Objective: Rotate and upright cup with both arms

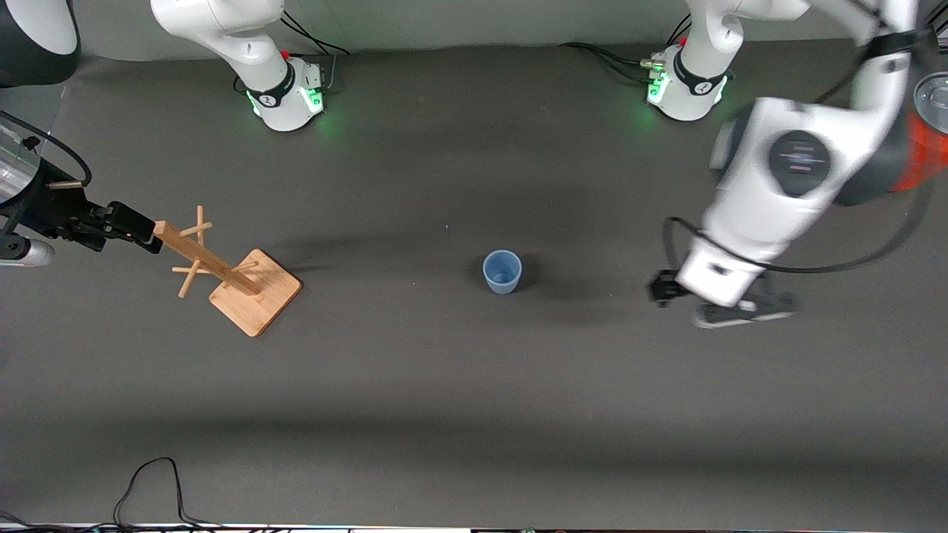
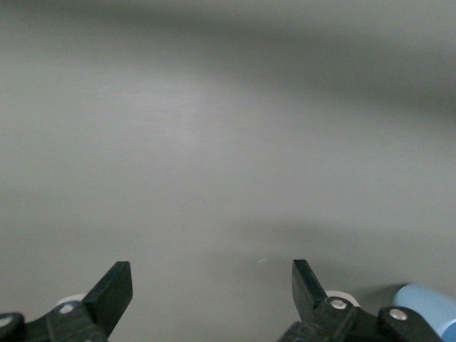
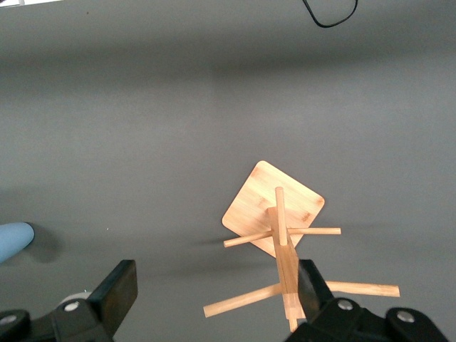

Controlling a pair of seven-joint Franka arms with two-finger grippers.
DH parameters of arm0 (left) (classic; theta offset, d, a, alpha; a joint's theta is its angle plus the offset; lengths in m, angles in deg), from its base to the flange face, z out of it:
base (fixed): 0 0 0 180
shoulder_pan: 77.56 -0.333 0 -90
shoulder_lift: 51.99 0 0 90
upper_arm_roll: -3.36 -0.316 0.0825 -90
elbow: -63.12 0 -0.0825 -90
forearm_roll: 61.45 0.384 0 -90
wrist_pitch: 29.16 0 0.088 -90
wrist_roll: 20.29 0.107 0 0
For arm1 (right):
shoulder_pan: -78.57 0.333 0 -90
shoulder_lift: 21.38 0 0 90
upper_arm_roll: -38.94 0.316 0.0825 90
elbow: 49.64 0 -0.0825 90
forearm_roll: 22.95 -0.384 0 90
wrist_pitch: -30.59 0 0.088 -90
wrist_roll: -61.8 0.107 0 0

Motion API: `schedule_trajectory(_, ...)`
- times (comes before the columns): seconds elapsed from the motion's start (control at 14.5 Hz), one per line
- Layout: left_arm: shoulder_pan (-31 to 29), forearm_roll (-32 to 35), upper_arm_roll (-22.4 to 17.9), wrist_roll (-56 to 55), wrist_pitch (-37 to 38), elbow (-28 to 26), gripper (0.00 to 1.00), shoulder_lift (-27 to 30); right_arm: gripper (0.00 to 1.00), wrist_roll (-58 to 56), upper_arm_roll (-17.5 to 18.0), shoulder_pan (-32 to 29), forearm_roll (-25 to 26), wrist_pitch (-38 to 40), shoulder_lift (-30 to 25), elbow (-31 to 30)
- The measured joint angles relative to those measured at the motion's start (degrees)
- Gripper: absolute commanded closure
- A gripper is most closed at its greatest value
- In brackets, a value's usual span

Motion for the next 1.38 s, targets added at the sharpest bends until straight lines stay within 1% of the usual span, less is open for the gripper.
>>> schedule_trajectory(0.14,-6.2,-1.0,-0.2,8.2,7.6,3.6,0.0,0.2,0.0,-0.3,0.1,0.0,0.0,0.0,0.0,-0.2)
schedule_trajectory(0.21,-8.6,-1.2,-0.5,11.9,10.1,4.7,0.0,0.3,0.0,-0.4,0.2,0.0,0.0,0.0,0.0,-0.2)
schedule_trajectory(0.28,-10.0,-1.5,-1.7,14.9,11.4,5.2,0.0,0.8,0.0,-0.5,0.2,0.0,0.0,0.0,0.0,-0.2)
schedule_trajectory(0.41,-10.3,-1.9,-4.8,17.9,14.0,5.4,0.0,2.7,0.0,-0.5,0.2,0.1,0.1,0.1,0.1,-0.2)
schedule_trajectory(0.55,-10.3,-1.9,-5.4,18.4,17.1,5.4,0.0,5.3,0.0,-0.5,0.2,0.3,0.5,0.1,0.1,-0.2)
schedule_trajectory(0.69,-10.3,-1.8,-5.3,18.3,19.7,5.8,0.0,7.1,0.0,-0.5,0.2,0.4,0.7,0.1,0.2,-0.2)
schedule_trajectory(0.83,-10.7,-1.8,-5.0,18.3,21.6,6.8,0.0,7.7,0.0,-0.5,0.2,0.6,0.8,0.1,0.3,-0.2)
schedule_trajectory(1.03,-13.2,-1.8,-2.5,18.3,21.8,7.0,0.0,7.6,0.0,-0.5,0.2,0.6,0.8,0.1,0.6,-0.2)
schedule_trajectory(1.38,-14.5,-1.4,0.0,18.2,22.7,7.3,0.0,7.5,0.0,-0.6,0.2,0.6,0.8,0.1,0.7,-0.2)
